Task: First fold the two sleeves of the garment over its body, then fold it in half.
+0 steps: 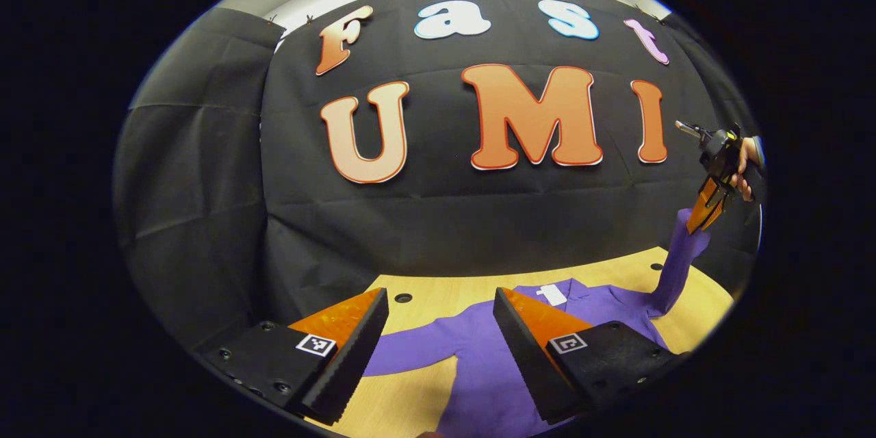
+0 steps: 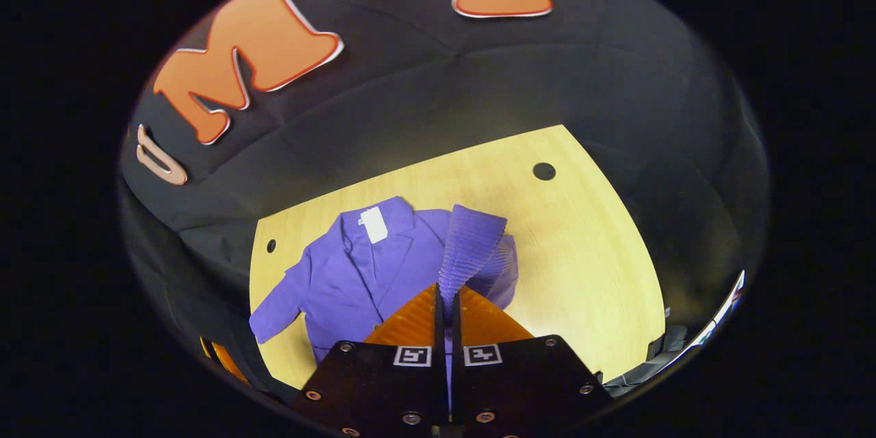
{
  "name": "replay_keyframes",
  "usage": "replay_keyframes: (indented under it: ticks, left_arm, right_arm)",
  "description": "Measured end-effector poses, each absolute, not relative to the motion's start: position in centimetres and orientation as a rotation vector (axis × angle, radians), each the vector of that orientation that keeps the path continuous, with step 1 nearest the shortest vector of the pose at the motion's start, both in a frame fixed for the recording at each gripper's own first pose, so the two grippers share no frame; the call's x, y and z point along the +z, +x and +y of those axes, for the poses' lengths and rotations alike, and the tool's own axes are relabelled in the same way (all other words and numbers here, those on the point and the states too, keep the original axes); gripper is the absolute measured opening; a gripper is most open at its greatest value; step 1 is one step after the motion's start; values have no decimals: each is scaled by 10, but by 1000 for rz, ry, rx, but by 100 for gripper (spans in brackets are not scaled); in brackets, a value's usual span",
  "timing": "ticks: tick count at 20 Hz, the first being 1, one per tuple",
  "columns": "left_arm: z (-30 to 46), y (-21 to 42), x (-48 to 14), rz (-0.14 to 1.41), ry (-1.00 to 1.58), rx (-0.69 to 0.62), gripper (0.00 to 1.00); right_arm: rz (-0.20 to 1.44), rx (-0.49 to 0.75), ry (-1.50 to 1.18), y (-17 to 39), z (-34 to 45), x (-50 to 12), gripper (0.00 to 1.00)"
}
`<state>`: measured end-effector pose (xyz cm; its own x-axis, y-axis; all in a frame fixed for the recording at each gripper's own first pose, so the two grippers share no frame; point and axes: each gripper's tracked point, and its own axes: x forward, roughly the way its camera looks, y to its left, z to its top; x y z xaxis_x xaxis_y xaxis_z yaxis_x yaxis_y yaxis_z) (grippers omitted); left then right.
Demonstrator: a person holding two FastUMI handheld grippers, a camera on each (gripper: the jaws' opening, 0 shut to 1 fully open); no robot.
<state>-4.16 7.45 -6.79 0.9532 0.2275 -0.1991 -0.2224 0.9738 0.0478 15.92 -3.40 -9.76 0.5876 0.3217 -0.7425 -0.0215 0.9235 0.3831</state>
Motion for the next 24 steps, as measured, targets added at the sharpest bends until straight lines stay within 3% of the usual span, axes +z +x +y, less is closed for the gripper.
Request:
replay_keyframes:
  ticks: [9,21,24]
  left_arm:
    - [130,-52,-85,237,11,295,97]
    - [175,-61,-105,293,16,370,97]
    - [180,-62,-111,308,6,385,97]
  right_arm:
    - [922,374,296,151,84,-71,3]
    - [989,569,228,121,206,-88,3]
    - [1016,607,243,113,225,-91,7]
